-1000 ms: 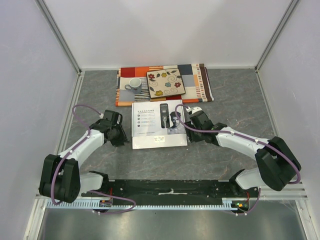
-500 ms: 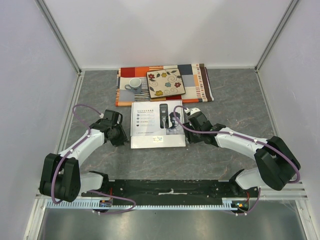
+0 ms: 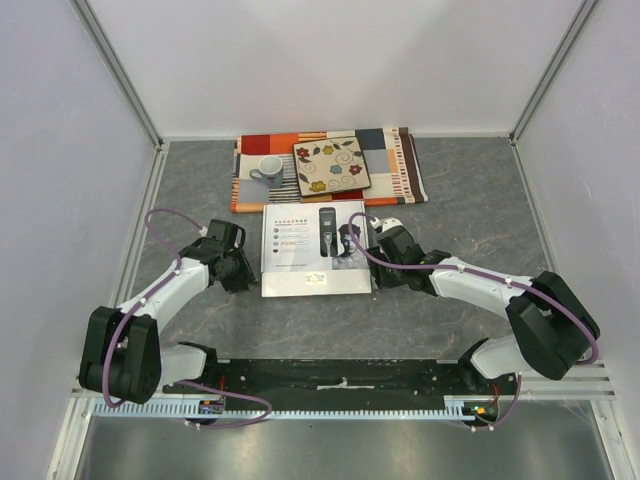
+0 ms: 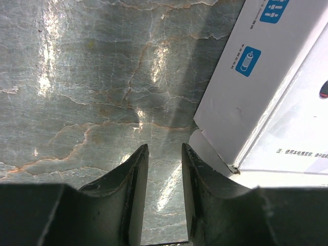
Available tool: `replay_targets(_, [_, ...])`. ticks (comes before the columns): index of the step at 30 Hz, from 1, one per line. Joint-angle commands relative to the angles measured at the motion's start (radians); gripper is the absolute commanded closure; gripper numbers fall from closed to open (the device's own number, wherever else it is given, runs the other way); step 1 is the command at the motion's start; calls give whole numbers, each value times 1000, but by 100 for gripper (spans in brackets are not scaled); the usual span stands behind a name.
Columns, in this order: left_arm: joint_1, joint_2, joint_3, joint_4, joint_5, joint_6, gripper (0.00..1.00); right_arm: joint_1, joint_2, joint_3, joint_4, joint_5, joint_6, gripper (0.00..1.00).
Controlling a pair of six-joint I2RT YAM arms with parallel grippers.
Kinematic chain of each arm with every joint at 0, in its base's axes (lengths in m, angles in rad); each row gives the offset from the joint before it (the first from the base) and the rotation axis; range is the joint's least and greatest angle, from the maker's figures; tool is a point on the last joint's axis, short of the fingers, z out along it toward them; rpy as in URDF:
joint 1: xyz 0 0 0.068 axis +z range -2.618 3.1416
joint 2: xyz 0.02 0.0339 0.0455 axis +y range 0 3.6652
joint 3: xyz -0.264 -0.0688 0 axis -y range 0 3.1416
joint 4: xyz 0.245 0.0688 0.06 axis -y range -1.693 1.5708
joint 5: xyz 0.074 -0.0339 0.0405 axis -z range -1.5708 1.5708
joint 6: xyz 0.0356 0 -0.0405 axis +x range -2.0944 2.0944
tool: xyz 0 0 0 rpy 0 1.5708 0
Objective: Sort the hair-cutting tools
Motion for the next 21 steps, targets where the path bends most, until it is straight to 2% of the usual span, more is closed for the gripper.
replay_targets(1, [-4, 7, 25, 26, 11, -4, 62, 7, -10, 0, 56, -13, 21, 35])
replay_targets(17, [-6, 7, 25, 29, 22, 0, 62, 9, -16, -23, 93, -12, 49, 35])
replay_targets(21, [-6, 4, 27, 28, 28, 2, 62, 9, -16, -2, 41, 22, 26, 35])
